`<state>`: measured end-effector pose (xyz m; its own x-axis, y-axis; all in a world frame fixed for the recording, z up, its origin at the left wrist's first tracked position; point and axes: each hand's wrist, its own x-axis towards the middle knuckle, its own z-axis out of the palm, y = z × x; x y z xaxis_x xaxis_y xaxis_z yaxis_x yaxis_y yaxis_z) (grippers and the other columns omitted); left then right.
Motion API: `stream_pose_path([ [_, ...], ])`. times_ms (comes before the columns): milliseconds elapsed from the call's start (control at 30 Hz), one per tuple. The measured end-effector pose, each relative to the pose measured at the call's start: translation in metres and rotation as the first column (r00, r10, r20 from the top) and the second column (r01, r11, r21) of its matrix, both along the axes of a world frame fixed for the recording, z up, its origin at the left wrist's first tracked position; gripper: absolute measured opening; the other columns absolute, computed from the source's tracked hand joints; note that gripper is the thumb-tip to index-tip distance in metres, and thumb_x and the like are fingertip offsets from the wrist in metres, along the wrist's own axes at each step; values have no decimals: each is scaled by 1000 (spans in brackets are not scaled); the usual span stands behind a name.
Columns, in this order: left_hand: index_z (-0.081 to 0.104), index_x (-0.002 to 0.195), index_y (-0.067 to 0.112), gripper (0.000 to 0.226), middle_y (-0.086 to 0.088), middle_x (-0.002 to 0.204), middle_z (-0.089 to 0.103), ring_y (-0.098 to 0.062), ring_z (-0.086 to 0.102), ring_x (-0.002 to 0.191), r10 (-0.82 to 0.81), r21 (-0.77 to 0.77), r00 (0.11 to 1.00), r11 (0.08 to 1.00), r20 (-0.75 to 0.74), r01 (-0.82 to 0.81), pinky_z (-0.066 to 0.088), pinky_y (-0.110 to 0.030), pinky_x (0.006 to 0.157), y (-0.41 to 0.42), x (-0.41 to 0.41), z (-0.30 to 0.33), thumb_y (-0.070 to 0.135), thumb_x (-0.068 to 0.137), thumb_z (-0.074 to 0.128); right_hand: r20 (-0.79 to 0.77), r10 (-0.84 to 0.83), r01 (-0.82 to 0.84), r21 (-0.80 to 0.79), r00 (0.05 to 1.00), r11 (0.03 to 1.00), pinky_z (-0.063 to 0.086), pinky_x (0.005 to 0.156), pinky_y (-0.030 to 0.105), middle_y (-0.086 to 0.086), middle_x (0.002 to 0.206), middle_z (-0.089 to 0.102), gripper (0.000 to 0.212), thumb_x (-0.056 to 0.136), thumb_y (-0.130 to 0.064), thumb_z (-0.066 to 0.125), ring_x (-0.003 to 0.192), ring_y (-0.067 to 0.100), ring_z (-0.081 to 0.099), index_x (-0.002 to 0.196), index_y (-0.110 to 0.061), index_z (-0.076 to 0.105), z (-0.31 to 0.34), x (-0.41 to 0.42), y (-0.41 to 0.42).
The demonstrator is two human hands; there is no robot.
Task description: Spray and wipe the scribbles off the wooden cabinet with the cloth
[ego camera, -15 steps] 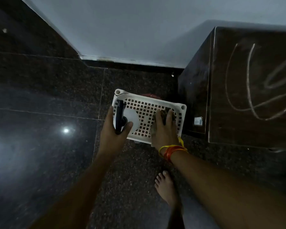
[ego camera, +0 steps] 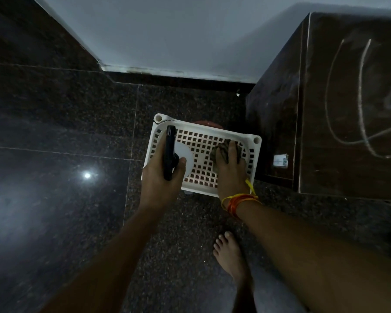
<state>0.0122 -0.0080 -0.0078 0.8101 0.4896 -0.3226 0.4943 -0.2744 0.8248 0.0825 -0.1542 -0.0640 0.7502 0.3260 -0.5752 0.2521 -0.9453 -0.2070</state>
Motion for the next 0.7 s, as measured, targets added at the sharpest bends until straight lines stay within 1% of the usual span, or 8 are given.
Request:
stream_pose_path([
  [100,45,142,21,53,26,112,62,6,62,107,18,16,1000,1000,6,-18,56,-22,87,-3,6,5,27,91,60,-20,20,-20,24,1000,1000,32,111,48,12,161,-6,61,98,-7,39,138,40,24,154,-20,15,11,3,-3],
  [200,56,124,23,39,18,101,66,4,64,96,84,-2,996,996,17,-84,59,-35,84,-6,11,12,36,87,59,1,49,-49,85,999,995,31,111,46,11,161,-2,62,96,-7,43,136,39,26,152,-18,20,26,5,-7],
  [300,54,125,26,36,14,100,66,4,65,92,106,-31,994,994,32,-105,55,-28,79,-12,16,24,34,90,61,26,42,-46,183,999,982,29,111,45,10,162,1,61,94,-4,42,135,39,28,151,-19,25,45,5,-13],
  [367,52,120,31,30,19,103,59,4,60,92,99,-2,993,995,57,-99,49,-23,79,-18,22,35,33,91,61,74,14,-33,262,997,964,36,106,49,13,161,9,65,88,4,44,128,43,35,149,-16,33,61,6,-16],
  [433,53,118,26,27,20,102,50,2,55,94,97,75,992,992,78,-103,45,-22,80,-25,30,46,29,92,61,170,8,-62,315,985,947,45,97,53,19,157,23,68,78,11,51,118,48,46,142,-10,45,75,8,-21],
  [500,55,109,26,16,12,96,58,-5,59,90,115,78,991,990,74,-121,49,-32,76,-32,36,58,22,95,61,257,-1,-87,331,966,940,52,87,54,24,150,36,69,68,15,59,108,49,54,134,-6,55,89,14,-27],
  [600,55,97,37,13,-14,86,68,-31,66,79,123,28,992,992,38,-124,55,-54,71,-47,45,79,25,96,58,350,-31,-93,330,936,939,54,81,51,22,147,40,67,66,13,64,104,44,57,130,-8,59,116,27,-42],
  [700,56,86,33,15,-20,82,67,-35,66,76,122,11,991,992,51,-123,54,-55,69,-70,56,103,23,97,58,410,-72,-105,392,909,914,53,89,50,22,149,37,67,70,14,61,109,44,54,133,-7,54,137,46,-65],
])
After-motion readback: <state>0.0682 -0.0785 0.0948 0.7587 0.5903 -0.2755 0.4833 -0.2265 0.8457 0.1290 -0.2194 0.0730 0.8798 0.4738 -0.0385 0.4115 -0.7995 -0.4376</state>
